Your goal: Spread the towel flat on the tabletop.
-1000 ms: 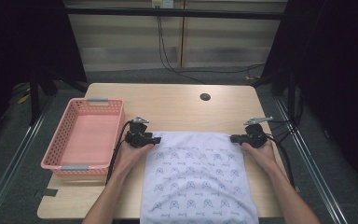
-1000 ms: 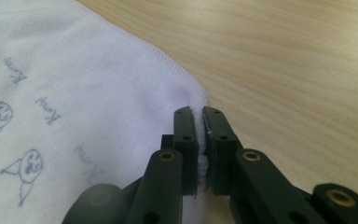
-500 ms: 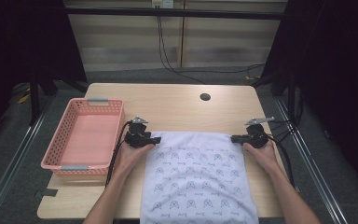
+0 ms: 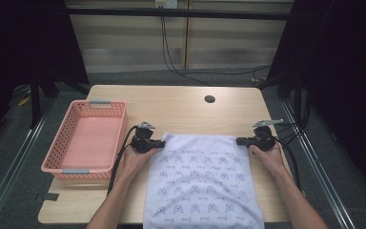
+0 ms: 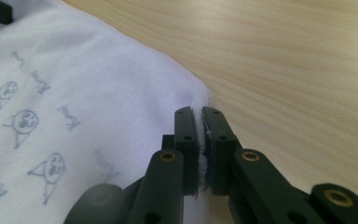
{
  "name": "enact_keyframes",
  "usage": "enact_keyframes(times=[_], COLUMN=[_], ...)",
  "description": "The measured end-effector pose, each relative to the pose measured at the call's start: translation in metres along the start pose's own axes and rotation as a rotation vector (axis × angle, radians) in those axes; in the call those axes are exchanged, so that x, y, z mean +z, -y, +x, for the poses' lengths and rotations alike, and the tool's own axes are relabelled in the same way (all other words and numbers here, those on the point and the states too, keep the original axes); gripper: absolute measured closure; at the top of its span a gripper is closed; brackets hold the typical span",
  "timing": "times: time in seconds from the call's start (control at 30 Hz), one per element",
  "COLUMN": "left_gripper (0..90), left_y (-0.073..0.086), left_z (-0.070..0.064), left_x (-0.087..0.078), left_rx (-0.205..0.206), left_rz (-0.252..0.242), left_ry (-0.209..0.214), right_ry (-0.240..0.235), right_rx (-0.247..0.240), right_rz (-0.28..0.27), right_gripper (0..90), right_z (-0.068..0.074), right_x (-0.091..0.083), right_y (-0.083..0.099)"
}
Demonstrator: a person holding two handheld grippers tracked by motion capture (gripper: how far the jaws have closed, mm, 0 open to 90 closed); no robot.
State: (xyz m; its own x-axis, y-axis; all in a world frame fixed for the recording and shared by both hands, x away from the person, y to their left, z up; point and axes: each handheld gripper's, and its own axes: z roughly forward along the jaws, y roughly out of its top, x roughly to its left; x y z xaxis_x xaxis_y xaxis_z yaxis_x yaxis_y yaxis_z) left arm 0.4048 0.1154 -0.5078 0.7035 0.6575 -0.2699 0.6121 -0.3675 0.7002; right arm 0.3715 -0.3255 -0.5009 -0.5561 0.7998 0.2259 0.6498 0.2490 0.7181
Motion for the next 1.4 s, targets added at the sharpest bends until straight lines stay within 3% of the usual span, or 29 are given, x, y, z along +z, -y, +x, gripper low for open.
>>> enact_keyframes(times=[0.1, 0.27, 0.33, 0.37, 0.4, 0.43, 0.47, 0.53, 0.6, 0.77, 1.1, 1.27, 1.3, 1.4], left_gripper=[86.9, 86.9, 86.9, 87.0, 87.0, 87.0, 87.0, 87.0, 87.0, 86.9, 86.9, 86.9, 86.9, 86.8], left_y=[0.000, -0.012, -0.022, -0.029, -0.036, -0.042, -0.055, -0.061, -0.068, -0.080, -0.122, -0.146, -0.151, -0.166], left_z=[-0.001, -0.009, -0.012, -0.016, -0.018, -0.019, -0.020, -0.018, -0.014, -0.008, 0.003, -0.001, -0.003, -0.008], left_x=[-0.001, -0.019, -0.030, -0.035, -0.040, -0.046, -0.054, -0.057, -0.061, -0.067, -0.089, -0.106, -0.109, -0.120], left_rx=[-0.019, 0.001, -0.006, 0.007, 0.014, 0.015, 0.030, 0.031, 0.018, 0.008, 0.012, 0.052, 0.055, 0.091], left_rz=[-0.004, -0.058, -0.088, -0.101, -0.117, -0.141, -0.166, -0.175, -0.203, -0.229, -0.299, -0.334, -0.348, -0.354], left_ry=[0.014, 0.030, 0.039, 0.026, 0.039, 0.054, 0.044, 0.043, 0.047, 0.067, 0.032, 0.007, 0.003, -0.029], right_ry=[-0.008, -0.020, -0.022, -0.019, -0.019, -0.019, -0.018, -0.016, -0.025, -0.033, -0.023, 0.017, 0.017, 0.041], right_rx=[0.010, 0.023, 0.030, 0.036, 0.036, 0.036, 0.021, 0.024, 0.029, 0.031, 0.016, -0.007, -0.007, -0.047], right_rz=[-0.015, -0.077, -0.096, -0.115, -0.149, -0.149, -0.176, -0.187, -0.234, -0.283, -0.333, -0.352, -0.352, -0.368], right_gripper=[86.3, 86.6, 86.7, 86.7, 86.7, 86.7, 86.8, 86.8, 86.8, 86.7, 86.9, 87.1, 87.1, 87.0], right_z=[0.000, -0.002, -0.003, -0.005, -0.005, -0.005, -0.005, -0.004, -0.007, -0.014, -0.014, -0.013, -0.013, -0.008], right_x=[-0.005, -0.023, -0.026, -0.030, -0.038, -0.038, -0.046, -0.050, -0.063, -0.075, -0.090, -0.100, -0.100, -0.113], right_y=[-0.001, -0.008, -0.011, -0.014, -0.024, -0.024, -0.035, -0.040, -0.054, -0.065, -0.109, -0.144, -0.144, -0.164])
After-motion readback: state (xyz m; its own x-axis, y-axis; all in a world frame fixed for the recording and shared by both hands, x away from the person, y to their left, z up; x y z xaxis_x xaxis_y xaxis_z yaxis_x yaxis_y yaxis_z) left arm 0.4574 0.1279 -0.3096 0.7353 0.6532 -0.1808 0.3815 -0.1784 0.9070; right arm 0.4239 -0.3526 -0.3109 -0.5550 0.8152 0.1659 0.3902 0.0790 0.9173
